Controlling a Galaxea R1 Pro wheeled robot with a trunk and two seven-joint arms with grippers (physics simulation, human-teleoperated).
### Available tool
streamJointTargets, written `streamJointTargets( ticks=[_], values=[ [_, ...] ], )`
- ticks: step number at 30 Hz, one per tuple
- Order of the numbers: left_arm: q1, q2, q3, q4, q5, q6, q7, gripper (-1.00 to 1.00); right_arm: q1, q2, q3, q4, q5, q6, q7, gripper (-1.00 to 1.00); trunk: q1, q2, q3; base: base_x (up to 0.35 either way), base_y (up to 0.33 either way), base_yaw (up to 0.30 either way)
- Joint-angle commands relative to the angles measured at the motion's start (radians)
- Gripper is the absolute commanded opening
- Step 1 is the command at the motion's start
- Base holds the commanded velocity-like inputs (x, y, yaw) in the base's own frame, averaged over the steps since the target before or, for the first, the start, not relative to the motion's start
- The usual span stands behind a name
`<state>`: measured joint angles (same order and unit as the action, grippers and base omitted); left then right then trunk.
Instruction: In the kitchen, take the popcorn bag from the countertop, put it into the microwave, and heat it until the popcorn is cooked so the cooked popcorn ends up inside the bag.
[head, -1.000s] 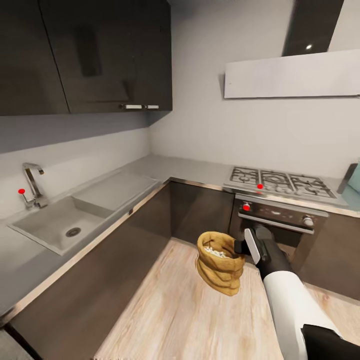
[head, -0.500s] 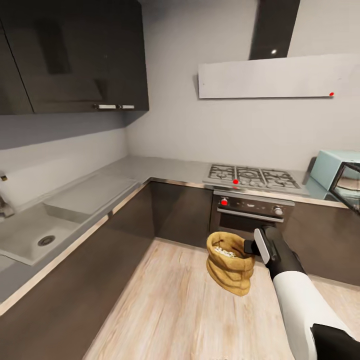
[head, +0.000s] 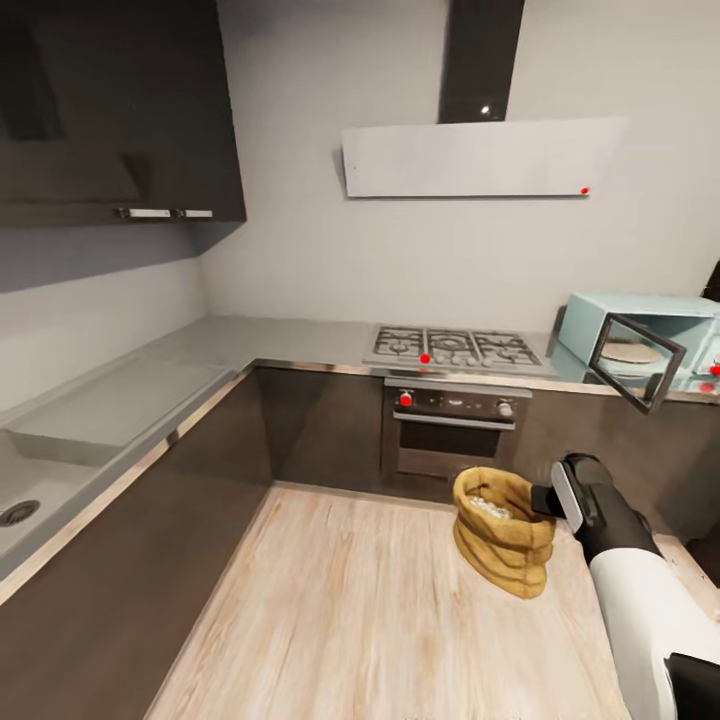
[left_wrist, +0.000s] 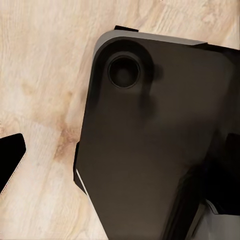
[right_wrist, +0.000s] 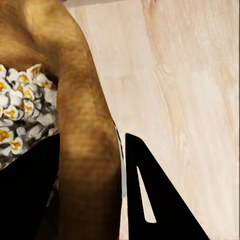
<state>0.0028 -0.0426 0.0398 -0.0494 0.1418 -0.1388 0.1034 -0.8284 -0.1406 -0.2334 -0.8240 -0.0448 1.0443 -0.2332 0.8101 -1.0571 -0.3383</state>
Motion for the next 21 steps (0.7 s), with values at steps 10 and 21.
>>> streamJointTargets(
  ticks=[10, 21],
  values=[
    [0.0, 0.0, 0.003, -0.001, 0.005, -0.002, 0.001, 1.0, 0.0, -0.066, -0.039, 0.029, -0.011, 0.003, -0.002, -1.0, 0.0, -0.001, -0.001, 0.0, 0.0, -0.286],
    [0.0, 0.0, 0.003, 0.0, 0.005, -0.002, 0.001, 1.0, 0.0, -0.094, -0.117, 0.026, -0.008, 0.003, -0.002, -1.0, 0.0, -0.001, -0.001, 0.0, 0.0, -0.286]
  ],
)
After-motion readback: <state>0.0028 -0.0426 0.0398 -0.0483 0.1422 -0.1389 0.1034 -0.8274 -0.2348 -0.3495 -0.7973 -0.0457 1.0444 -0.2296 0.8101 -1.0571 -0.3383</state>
